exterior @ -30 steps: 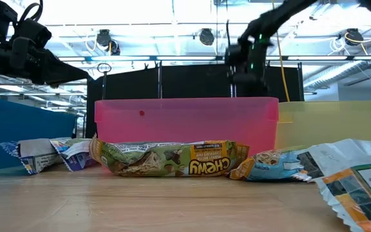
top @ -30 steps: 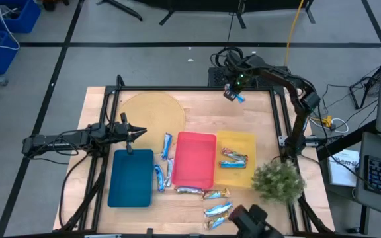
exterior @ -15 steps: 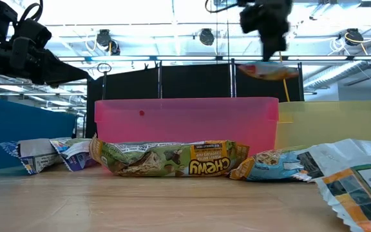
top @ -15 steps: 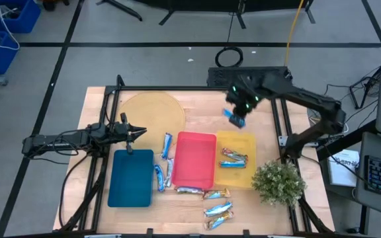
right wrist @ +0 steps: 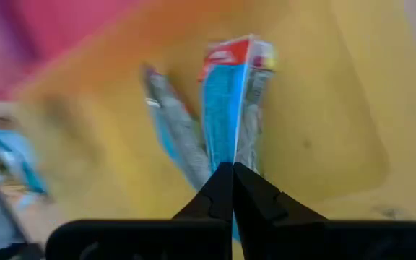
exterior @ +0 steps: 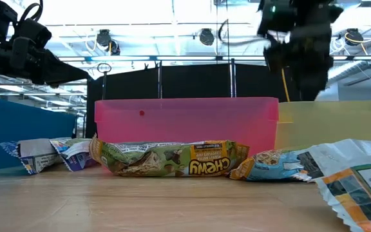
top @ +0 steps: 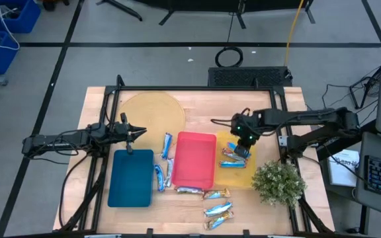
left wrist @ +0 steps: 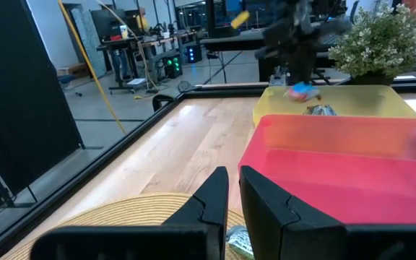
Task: Pick and place Granola Bars by type
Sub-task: Put the red granola bar into the yellow bin, then put the yellow granola bar into the red bin
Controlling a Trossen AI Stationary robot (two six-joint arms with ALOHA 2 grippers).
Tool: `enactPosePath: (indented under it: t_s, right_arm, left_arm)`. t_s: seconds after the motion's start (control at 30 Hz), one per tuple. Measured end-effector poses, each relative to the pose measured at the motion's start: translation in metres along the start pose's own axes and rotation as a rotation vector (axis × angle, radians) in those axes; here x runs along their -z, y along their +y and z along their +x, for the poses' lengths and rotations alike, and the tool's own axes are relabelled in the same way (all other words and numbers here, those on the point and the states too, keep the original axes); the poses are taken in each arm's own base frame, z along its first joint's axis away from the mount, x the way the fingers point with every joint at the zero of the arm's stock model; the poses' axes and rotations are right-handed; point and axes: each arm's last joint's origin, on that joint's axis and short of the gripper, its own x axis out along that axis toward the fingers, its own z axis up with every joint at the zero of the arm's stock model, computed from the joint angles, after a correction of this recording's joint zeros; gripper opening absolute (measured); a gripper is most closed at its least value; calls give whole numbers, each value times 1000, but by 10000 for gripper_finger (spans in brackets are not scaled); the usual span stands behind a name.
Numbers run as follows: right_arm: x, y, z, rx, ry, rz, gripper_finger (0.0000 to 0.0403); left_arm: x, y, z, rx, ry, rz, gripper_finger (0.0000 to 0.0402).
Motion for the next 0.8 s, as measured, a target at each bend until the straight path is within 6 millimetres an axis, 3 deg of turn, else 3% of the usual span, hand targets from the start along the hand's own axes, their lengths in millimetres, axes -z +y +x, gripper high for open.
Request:
enactPosePath:
  t_s: [0.43,0.8]
  right_arm:
    - [-13,-20,15,48,27,43,7]
    - [-19,-18,16,31,-23,38,144]
  left_arm:
    - [0,0,0,0,-3,-1,47]
    - [-5,1,0,-5,-54,-8,47]
